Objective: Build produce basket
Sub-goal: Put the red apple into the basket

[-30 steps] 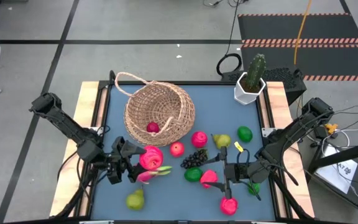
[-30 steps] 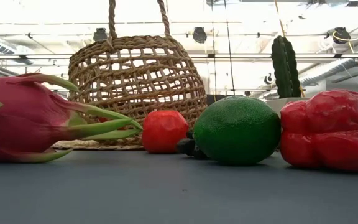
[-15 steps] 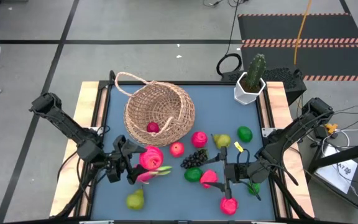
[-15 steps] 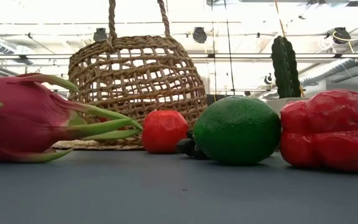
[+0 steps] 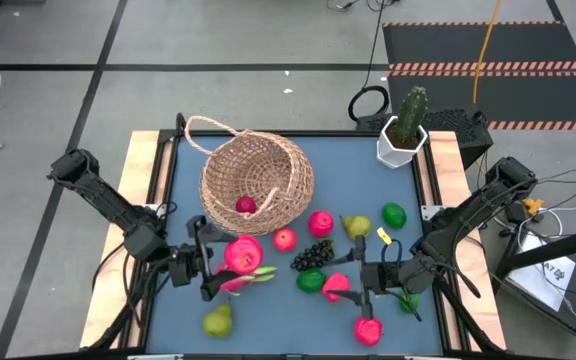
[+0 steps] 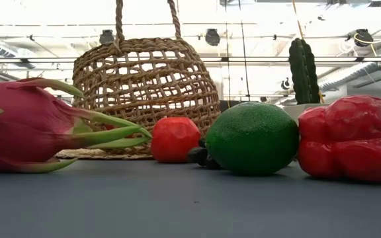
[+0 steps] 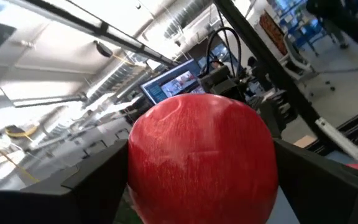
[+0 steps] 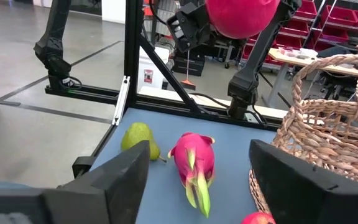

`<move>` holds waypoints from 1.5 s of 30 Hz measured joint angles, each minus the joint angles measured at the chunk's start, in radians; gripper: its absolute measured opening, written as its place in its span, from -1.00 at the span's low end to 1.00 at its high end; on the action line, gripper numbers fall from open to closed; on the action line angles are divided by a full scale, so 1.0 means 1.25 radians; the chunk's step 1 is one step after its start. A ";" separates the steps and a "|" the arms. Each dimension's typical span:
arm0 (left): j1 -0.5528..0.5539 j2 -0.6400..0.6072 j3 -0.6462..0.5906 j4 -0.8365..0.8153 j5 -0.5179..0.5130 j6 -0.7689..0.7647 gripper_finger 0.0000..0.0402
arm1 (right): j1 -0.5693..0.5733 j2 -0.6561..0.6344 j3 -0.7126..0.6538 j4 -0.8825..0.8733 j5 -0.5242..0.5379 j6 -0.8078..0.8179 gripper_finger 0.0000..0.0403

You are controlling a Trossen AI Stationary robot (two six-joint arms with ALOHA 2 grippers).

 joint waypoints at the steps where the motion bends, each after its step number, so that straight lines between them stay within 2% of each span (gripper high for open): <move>1: 0.000 0.000 0.000 0.000 0.000 -0.021 0.83 | 0.000 0.000 0.000 0.000 0.000 -0.001 0.25; 16: 0.000 0.000 0.000 0.000 0.000 -0.312 0.83 | 0.000 0.000 0.000 0.000 0.000 -0.010 -0.52; 26: 0.000 0.000 0.000 0.000 0.000 -0.615 0.83 | 0.000 0.000 0.000 0.000 0.000 -0.025 -0.95; 34: 0.000 0.000 0.000 0.000 0.000 -0.749 0.83 | 0.000 0.000 0.000 -0.001 0.000 -0.025 -0.97; 45: 0.000 0.000 0.000 0.000 0.000 -0.686 0.83 | 0.000 0.000 0.000 -0.001 0.000 -0.025 -1.00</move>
